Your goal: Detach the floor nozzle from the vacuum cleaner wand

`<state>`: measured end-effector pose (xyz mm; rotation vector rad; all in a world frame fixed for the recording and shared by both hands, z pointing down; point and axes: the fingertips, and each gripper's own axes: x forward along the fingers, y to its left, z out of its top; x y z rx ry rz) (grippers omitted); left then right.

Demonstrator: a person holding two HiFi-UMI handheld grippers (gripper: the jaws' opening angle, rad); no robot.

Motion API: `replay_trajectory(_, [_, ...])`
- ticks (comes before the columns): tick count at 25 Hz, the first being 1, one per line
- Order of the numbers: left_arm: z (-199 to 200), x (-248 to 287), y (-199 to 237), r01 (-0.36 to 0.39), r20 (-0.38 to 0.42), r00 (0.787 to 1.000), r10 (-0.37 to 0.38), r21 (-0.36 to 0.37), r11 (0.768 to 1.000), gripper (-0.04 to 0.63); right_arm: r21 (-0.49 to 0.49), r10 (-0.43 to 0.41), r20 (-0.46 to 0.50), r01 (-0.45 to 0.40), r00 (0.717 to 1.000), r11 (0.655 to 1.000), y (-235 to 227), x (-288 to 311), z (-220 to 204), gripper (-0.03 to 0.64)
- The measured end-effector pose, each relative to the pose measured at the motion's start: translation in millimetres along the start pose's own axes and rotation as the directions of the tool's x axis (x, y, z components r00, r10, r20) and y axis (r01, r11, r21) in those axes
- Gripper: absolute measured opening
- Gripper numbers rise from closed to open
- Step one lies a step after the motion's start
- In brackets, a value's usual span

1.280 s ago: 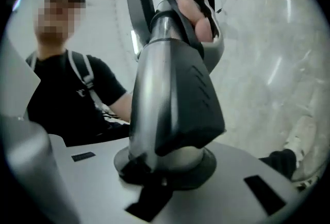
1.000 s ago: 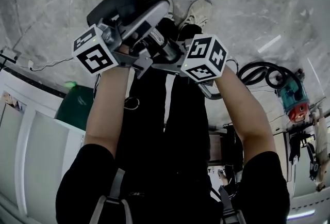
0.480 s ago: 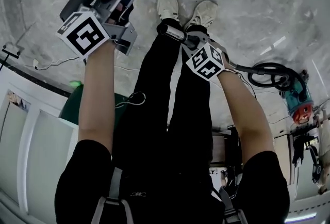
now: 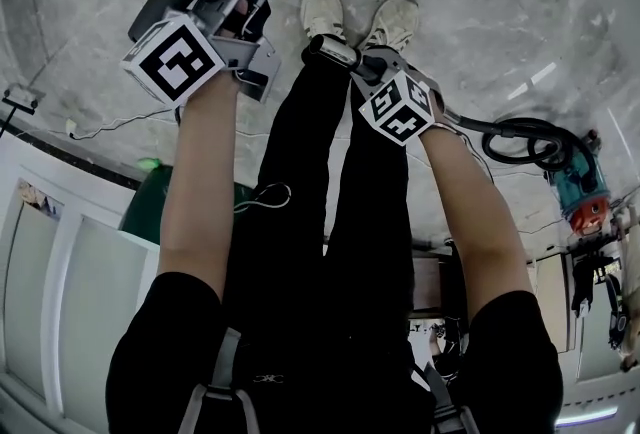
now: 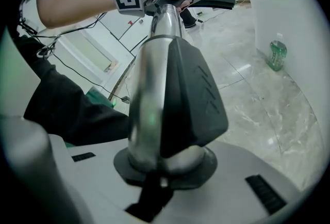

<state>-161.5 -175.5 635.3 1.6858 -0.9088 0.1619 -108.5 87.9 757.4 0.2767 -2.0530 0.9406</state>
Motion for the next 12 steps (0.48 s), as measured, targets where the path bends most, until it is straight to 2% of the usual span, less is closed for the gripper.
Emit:
replay_trajectory(7, [-10.4,13.6,-9.1,0.024,-0.101,0.995,-0.017,0.066,0.998,0.067,0.014,-0.005,0.004,0.005,1.000,1.000,-13.5,-5.6,6.8,0.066])
replay_trajectory(12, [-23.1,6.1,-6.8,-0.005,-0.149,0.989,0.023,0.121,0.993,0.067,0.004,-0.019,0.052,0.018,0.998,1.000,-23.2,-6.6,19.3,0.066])
